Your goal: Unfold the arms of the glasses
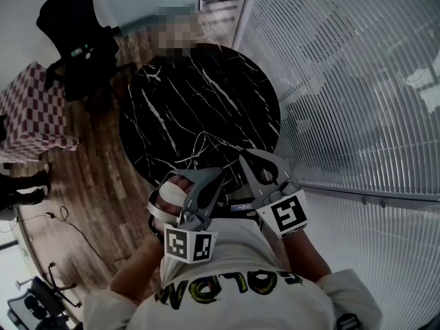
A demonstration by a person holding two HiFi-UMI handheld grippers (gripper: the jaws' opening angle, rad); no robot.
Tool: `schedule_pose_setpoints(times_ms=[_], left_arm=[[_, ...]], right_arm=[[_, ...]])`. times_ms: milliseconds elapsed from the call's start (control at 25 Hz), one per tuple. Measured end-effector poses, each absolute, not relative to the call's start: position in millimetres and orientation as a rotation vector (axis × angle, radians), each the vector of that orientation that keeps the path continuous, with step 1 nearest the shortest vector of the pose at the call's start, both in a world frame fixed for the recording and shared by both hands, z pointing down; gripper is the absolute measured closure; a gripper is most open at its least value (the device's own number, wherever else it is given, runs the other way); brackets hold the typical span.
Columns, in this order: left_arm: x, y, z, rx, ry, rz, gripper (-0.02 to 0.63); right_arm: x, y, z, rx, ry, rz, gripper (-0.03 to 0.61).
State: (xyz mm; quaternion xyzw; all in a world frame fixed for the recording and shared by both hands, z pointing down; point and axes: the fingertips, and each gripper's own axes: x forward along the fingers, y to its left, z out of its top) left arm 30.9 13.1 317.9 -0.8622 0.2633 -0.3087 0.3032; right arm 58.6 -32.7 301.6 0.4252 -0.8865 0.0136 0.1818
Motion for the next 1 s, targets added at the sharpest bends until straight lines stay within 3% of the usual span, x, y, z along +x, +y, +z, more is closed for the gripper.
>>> schedule_pose_setpoints(times_ms=[1000], left_arm=[[40,66,319,-2.480,0.297,-0.639,0.603]], right_arm=[[68,-39,337,1.212,-2.434,0.146,0.568]])
